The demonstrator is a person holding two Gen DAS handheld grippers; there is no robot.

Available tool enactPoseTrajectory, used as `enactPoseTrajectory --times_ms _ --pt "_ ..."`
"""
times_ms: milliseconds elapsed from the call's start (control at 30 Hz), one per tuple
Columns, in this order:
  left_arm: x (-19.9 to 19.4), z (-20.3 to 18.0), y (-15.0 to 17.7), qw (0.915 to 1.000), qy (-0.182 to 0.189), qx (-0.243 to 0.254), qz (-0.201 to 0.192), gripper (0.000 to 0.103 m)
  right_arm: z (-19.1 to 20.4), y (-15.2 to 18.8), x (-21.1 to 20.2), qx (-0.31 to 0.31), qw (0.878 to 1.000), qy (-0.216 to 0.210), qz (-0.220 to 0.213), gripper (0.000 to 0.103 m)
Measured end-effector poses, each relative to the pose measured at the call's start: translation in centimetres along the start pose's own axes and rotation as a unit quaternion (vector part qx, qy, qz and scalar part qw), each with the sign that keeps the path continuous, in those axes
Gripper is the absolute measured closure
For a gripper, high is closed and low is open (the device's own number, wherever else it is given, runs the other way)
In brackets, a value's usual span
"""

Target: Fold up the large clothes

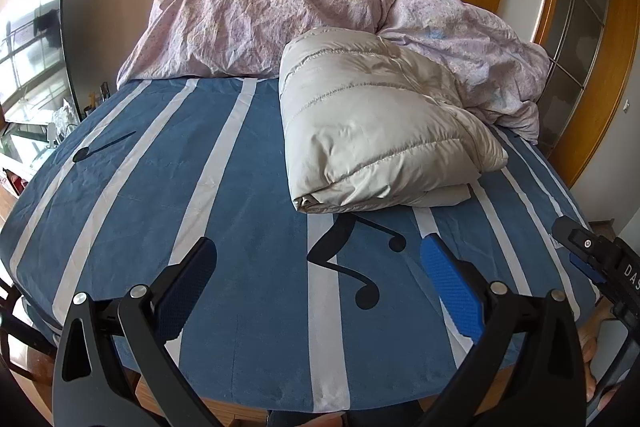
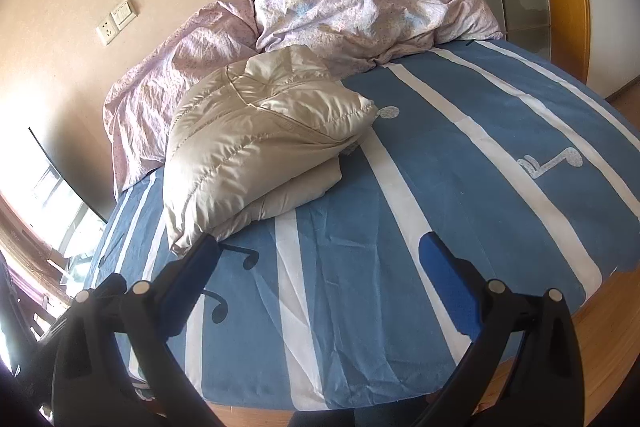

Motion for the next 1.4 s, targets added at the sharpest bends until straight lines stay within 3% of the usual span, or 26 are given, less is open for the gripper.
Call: enactPoseTrajectory --times_ms 233,533,1400 --pt "-0.1 -0.8 0.1 0.9999 0.010 0.006 0.007 0.001 0.0 0.2 -0.2 0.001 1.000 -0.005 0.002 0.003" --pt "0.4 -1.5 0.4 0.9979 0.058 -0.005 0.029 0.001 -0.3 0.4 0.0 0.012 1.000 -0.012 0.010 0.003" --pt "-0.4 -1.3 0.1 0.9979 0.059 -0.013 0.023 0.001 0.4 0.2 -1.1 0.004 1.000 -0.023 0.000 0.003"
Point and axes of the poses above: each gripper's, at about its wrist camera, not at the fingertips, and x roughly the way its jaws point, z to its left, y to its underside, the point moved 4 cm from there along x, roughly the way its jaws point, and after that the axes turned 8 degrees about z, right-handed, at the moved point
